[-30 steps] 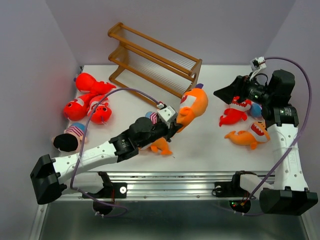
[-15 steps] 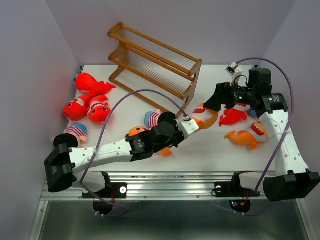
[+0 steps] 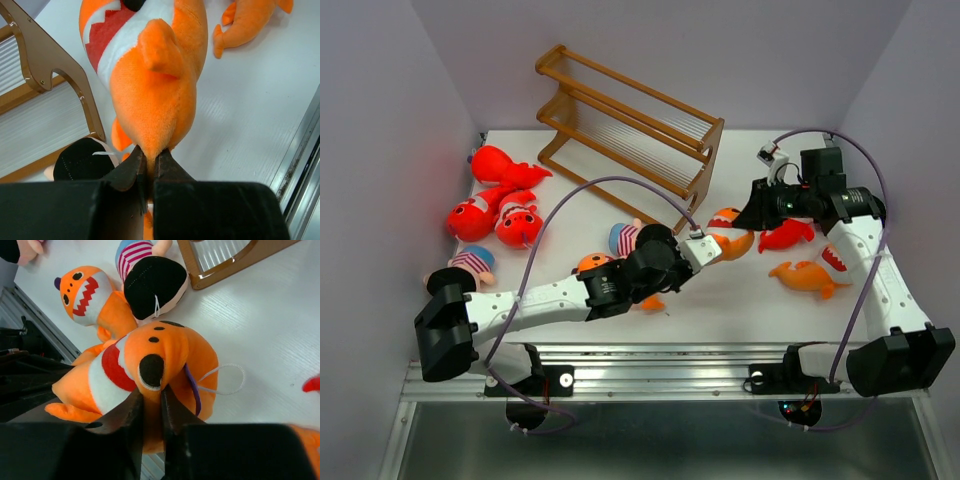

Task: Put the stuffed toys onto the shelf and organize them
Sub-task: Pass the stuffed toy from the left arm to the right

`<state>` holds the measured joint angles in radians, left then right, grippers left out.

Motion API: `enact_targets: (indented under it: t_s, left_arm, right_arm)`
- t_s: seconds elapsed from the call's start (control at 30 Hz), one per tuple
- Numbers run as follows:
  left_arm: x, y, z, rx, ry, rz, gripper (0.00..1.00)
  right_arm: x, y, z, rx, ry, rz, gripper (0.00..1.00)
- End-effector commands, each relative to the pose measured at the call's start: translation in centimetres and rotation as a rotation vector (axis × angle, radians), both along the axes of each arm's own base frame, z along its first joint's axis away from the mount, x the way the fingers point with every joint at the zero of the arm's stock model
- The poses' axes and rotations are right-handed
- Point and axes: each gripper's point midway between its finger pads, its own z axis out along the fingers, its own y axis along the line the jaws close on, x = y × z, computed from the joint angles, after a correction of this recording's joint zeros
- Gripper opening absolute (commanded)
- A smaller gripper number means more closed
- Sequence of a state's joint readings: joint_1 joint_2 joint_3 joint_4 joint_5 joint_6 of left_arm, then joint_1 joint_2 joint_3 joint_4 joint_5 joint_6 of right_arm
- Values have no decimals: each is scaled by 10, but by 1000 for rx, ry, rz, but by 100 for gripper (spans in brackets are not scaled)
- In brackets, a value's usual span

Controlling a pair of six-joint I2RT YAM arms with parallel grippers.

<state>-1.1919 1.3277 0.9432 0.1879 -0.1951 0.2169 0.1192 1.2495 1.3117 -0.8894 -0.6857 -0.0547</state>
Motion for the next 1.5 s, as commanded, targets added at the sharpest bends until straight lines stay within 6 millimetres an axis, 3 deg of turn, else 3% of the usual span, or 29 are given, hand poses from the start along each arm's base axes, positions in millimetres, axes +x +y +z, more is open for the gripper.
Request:
enact_targets:
  t_s: [0.0, 0.1, 0.13, 0.17, 0.2, 0.27, 0.37, 0.47, 0.57, 0.77, 0.97, 1.47]
  left_arm:
    - [-1, -13, 52, -204, -32, -2, 0]
    - [-5, -13, 48, -254, 27, 7, 1]
    - [-7, -11, 46, -268, 51, 15, 12]
    - [-9, -8, 43, -286, 78, 26, 44]
    - [-13, -8, 43, -333, 135, 33, 56]
    - [-25, -4, 43, -371, 193, -5, 74]
    - [-42, 4, 47, -447, 298, -41, 81]
    - [-51, 21, 55, -520, 360, -40, 85]
    - [-48, 42, 67, -592, 392, -18, 85]
    - [-44, 64, 56, -626, 466, -54, 85]
    - [-54, 54, 33, -543, 512, -150, 85]
    - [-62, 29, 47, -499, 482, -282, 85]
  right_arm:
    - [-7, 14, 10, 67, -14, 84, 4]
    - [-9, 17, 21, 88, -69, 102, 0]
    - [-9, 17, 24, 88, -85, 97, 0]
    - [-7, 16, 28, 84, -114, 92, 0]
    - [-6, 15, 31, 79, -130, 86, 0]
    - [-2, 7, 42, 66, -186, 61, 0]
    - [-3, 9, 51, 82, -248, 95, 0]
    - [-9, 16, 50, 113, -279, 172, 0]
    - [-15, 22, 51, 147, -313, 256, 0]
    - [-27, 33, 58, 207, -423, 417, 1]
    - [-34, 39, 61, 253, -484, 515, 1]
    - [-12, 39, 43, 277, -394, 389, 1]
